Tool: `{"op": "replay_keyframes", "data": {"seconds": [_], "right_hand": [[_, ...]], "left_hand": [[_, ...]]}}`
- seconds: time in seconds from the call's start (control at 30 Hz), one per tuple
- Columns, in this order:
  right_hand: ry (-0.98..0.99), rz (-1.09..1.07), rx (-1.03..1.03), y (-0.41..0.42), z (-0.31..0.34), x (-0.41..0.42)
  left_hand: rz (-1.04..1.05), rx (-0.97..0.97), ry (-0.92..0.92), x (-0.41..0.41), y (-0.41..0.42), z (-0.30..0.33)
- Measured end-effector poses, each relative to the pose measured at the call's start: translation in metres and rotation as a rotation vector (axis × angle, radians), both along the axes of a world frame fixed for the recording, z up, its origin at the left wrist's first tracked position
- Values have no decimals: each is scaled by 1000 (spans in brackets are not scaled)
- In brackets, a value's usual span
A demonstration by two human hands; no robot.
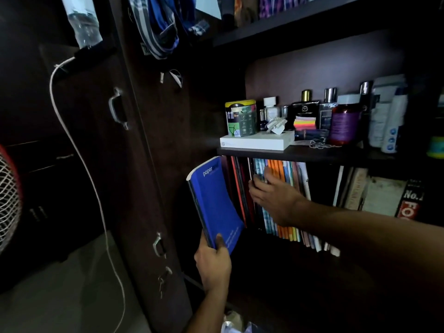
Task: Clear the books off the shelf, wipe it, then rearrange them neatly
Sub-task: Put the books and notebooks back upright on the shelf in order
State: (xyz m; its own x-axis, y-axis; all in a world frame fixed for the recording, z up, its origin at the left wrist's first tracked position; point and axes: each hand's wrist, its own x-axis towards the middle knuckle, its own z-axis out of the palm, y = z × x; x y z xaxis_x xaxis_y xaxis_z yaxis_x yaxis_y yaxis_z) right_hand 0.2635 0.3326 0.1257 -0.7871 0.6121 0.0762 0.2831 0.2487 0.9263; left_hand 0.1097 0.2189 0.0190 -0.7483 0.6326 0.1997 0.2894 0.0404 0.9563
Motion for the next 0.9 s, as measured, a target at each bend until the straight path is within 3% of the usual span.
{"op": "replay_keyframes", "data": {"seconds": [0.17,0.27,0.43,0.73,0.9], "right_hand": [[-239,-188,61,-9,-2,-60],[-218,-306,-49,2,-5,-66],[-341,-339,-9,2,4,-69],[-123,-549,-217,14,-20,-63],[70,-179,-248,4,-33,-14]], "left_hand": [[-47,31,35,1,-5,-1],[-119,3,105,3,-7,-4],[-156,-40,125,2,-5,-5],[-196,-77,155,2,-3,-7],[-290,-151,253,4,0,-12]]}}
